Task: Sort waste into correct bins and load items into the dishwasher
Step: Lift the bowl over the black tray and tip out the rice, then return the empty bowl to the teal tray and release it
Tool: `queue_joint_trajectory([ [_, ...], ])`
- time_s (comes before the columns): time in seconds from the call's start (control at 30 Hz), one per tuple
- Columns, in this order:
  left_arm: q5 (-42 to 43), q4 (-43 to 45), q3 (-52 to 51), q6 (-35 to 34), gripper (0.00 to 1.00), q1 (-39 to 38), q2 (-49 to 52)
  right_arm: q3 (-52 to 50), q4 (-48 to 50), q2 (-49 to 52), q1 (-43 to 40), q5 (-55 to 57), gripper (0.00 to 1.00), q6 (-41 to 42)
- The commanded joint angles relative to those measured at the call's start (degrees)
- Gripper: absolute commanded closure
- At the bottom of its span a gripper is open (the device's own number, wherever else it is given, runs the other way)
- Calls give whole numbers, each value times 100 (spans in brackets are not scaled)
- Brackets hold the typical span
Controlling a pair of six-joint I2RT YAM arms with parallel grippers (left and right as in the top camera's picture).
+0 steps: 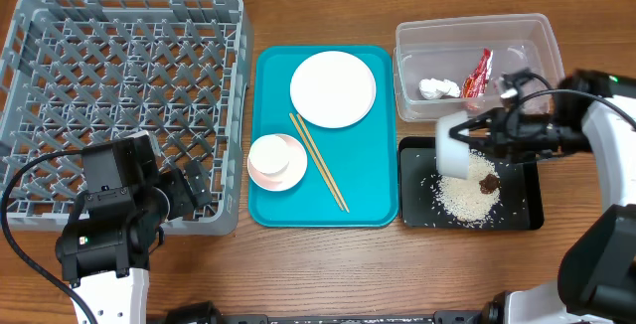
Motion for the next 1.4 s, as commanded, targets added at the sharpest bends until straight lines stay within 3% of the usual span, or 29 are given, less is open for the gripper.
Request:
queue_joint_trajectory([
  [0.0,7,0,133,-35,0,31,-11,146,125,-136,422,428,96,-391],
  [0.2,4,-2,133,-35,0,31,-11,142,450,-131,1016,857,96,-321],
  [0.3,4,0,133,-35,0,31,-11,133,907,-131,1259,2103,96,1019],
  [0.47,4,22,133,-35,0,31,9,133,1423,-131,1849,5090,96,3226],
  [0.57,7,13,133,-35,0,31,24,133,1504,-131,2122,6081,96,4249],
  [0.63,4,7,133,-33,0,31,24,133,1609,-131,2232,5608,96,4142],
  [0.73,4,20,133,-33,0,31,24,133,1729,-131,2330,3779,96,2726],
  [0.8,4,42,133,-33,0,31,24,136,1832,-131,2352,3195,96,2496],
  [0.93,4,42,133,-33,0,31,24,136,1987,-131,2356,4719,96,3906],
  [1.17,4,72,133,-35,0,31,26,238,1928,-131,2527,4701,96,3864],
  [1.37,4,85,133,-35,0,31,24,439,2297,-131,3265,4918,96,3615],
])
